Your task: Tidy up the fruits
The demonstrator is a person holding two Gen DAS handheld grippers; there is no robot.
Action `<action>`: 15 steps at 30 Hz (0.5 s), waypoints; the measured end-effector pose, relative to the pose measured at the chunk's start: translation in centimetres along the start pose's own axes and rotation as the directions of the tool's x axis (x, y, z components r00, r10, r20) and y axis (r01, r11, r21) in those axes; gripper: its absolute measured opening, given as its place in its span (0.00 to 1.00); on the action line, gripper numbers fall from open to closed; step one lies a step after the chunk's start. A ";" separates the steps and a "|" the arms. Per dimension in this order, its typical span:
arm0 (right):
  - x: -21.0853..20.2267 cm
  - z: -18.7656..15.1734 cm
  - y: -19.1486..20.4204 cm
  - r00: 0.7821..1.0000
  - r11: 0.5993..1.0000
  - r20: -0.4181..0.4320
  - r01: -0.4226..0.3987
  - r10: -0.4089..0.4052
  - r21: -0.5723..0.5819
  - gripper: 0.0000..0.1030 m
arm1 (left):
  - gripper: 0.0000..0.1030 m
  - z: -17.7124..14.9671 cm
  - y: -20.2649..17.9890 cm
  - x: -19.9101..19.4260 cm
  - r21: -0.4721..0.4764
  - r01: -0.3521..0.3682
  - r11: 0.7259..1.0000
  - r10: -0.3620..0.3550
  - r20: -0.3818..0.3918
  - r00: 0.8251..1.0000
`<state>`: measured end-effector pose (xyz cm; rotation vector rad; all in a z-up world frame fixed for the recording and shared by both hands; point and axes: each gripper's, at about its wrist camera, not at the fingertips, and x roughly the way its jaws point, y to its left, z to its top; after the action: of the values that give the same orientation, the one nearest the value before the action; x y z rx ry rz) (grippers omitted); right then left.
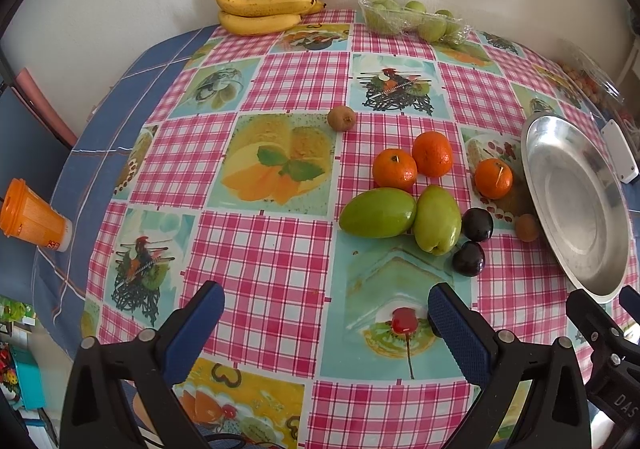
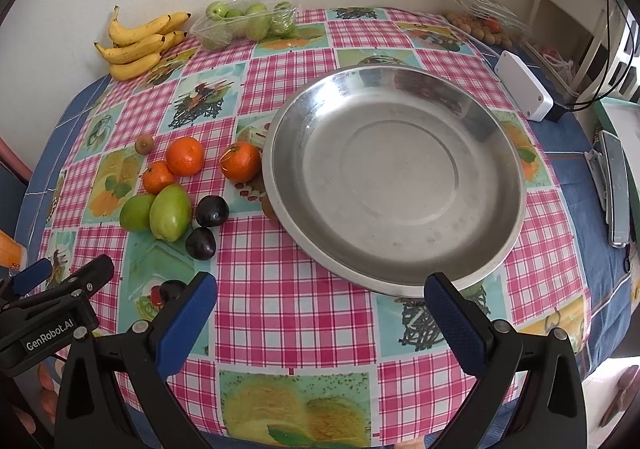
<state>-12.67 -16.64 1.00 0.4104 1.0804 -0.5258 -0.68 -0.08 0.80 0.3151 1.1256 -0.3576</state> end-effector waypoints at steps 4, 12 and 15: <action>0.0 0.0 0.0 1.000 1.000 -0.002 0.008 -0.008 -0.003 1.00 | 1.00 0.0 -0.1 0.1 0.003 -0.002 1.000 0.002 -0.003 1.000; 0.2 0.0 0.3 1.000 1.000 -0.012 -0.010 0.010 -0.007 1.00 | 1.00 -0.1 -0.1 0.2 0.000 -0.001 1.000 0.001 -0.007 1.000; 0.3 -0.1 0.4 1.000 1.000 -0.014 -0.009 0.009 -0.011 1.00 | 1.00 -0.1 -0.1 0.6 -0.013 0.008 1.000 -0.009 -0.017 1.000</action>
<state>-12.38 -16.37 0.72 0.4095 1.0939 -0.5092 -0.60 -0.15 0.24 0.3028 1.1455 -0.3558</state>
